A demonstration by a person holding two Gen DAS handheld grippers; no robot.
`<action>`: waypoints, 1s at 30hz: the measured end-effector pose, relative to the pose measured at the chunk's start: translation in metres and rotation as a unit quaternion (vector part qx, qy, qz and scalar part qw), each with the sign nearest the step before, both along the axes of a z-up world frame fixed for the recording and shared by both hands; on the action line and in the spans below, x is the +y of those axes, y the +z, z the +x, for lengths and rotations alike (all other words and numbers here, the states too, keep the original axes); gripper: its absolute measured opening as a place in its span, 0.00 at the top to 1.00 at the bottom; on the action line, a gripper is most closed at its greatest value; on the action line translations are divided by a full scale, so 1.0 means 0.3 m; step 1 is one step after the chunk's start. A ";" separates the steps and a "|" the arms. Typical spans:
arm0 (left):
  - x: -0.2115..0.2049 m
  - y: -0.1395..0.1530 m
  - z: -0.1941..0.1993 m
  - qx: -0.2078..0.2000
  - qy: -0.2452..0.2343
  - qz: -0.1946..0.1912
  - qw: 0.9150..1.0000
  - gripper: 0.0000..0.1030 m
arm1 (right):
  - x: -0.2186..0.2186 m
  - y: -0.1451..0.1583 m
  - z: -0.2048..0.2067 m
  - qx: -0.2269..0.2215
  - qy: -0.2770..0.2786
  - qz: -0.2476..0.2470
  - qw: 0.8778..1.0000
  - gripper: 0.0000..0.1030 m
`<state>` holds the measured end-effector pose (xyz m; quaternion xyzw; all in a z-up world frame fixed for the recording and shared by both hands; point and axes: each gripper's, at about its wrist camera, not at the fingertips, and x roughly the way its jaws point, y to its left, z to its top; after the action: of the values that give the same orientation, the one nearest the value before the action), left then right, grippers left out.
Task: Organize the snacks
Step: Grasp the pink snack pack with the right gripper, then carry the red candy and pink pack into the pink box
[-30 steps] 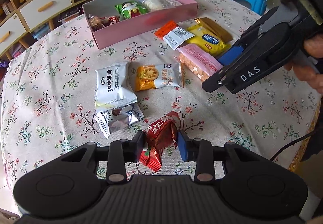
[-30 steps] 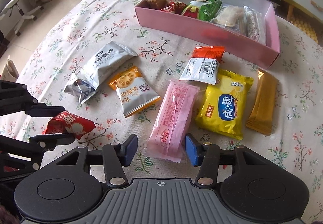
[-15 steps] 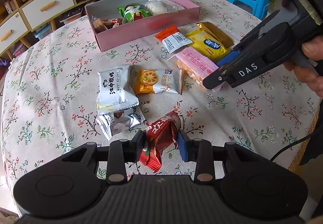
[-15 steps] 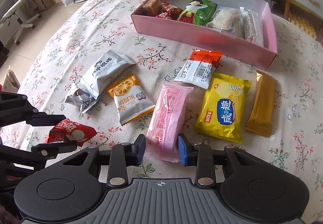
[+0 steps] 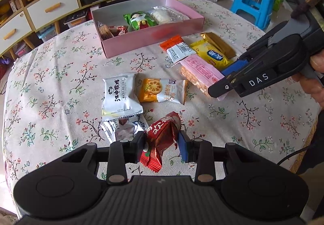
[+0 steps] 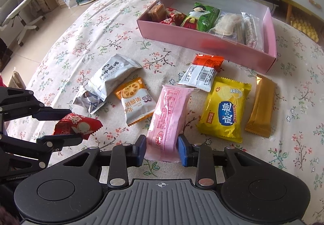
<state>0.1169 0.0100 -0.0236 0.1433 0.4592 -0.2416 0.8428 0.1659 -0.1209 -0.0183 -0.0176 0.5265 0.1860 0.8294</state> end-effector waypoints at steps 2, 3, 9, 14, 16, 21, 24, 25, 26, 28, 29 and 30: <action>0.003 0.005 0.001 -0.002 0.002 -0.003 1.000 0.68 | 0.003 0.003 -0.001 -0.001 0.001 0.001 1.000 0.69; 0.004 0.007 0.001 -0.004 0.004 -0.005 1.000 0.68 | 0.003 0.004 -0.003 -0.002 0.002 0.001 1.000 0.69; 0.008 0.017 0.007 -0.010 0.014 -0.012 1.000 0.68 | 0.004 0.020 -0.005 -0.005 0.005 0.008 1.000 0.69; 0.013 0.029 0.017 -0.017 0.026 -0.017 0.999 0.68 | 0.002 0.035 -0.004 -0.011 0.003 0.011 1.000 0.69; 0.015 0.034 0.023 -0.019 0.032 -0.019 0.999 0.68 | 0.001 0.039 -0.003 -0.012 0.003 0.014 1.000 0.69; 0.013 0.052 0.039 -0.026 0.049 -0.026 0.998 0.68 | -0.002 0.052 0.001 -0.016 0.001 0.019 1.000 0.69; 0.006 0.068 0.059 -0.031 0.068 -0.031 0.997 0.68 | -0.007 0.063 0.010 -0.020 -0.002 0.021 1.000 0.69; 0.003 0.073 0.068 -0.033 0.075 -0.032 0.996 0.68 | -0.010 0.066 0.014 -0.021 -0.004 0.023 1.000 0.69; -0.001 0.079 0.076 -0.034 0.081 -0.033 0.996 0.68 | -0.012 0.071 0.018 -0.022 -0.007 0.024 0.999 0.69; -0.010 0.091 0.095 -0.039 0.095 -0.038 0.994 0.68 | -0.018 0.083 0.030 -0.028 -0.011 0.026 0.999 0.69; -0.016 0.096 0.105 -0.041 0.100 -0.040 0.993 0.68 | -0.021 0.090 0.038 -0.031 -0.013 0.028 0.999 0.69; -0.022 0.101 0.118 -0.043 0.105 -0.042 0.993 0.68 | -0.026 0.098 0.047 -0.034 -0.016 0.030 0.999 0.69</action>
<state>0.1521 0.0033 0.0068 0.0693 0.4243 -0.1638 0.8879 0.1800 -0.1287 0.0112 0.0094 0.4925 0.1874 0.8498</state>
